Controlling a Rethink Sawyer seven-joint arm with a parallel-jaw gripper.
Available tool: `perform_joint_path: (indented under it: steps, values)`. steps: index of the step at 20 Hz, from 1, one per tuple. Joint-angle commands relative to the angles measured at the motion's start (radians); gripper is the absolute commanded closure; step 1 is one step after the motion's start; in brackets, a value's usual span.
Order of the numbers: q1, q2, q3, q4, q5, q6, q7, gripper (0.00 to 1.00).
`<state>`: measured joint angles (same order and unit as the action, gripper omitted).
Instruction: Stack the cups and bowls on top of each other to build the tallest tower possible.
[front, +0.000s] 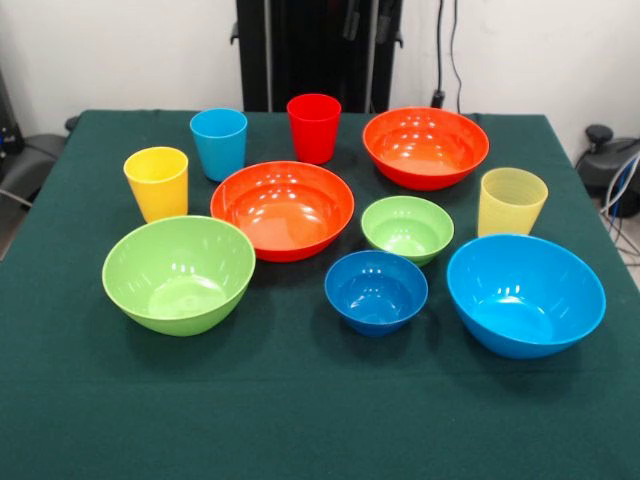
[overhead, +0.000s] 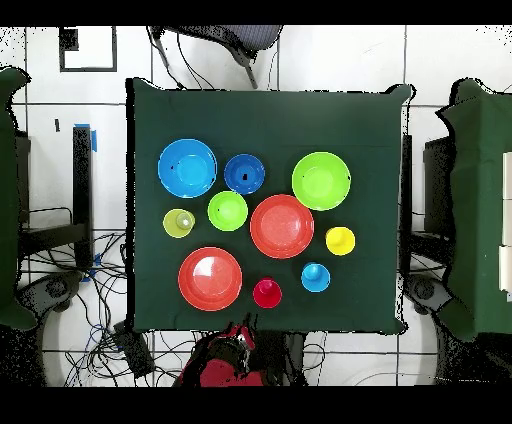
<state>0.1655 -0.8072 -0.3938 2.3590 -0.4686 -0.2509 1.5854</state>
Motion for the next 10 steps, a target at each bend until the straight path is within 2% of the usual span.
perform_joint_path:
  steps: [1, 10]
  values:
    - [-0.002, 0.047, 0.044, -0.085, -0.026, -0.033, 0.112, 0.00]
    - [-0.001, 0.045, 0.046, -0.087, -0.024, -0.028, 0.112, 0.00]
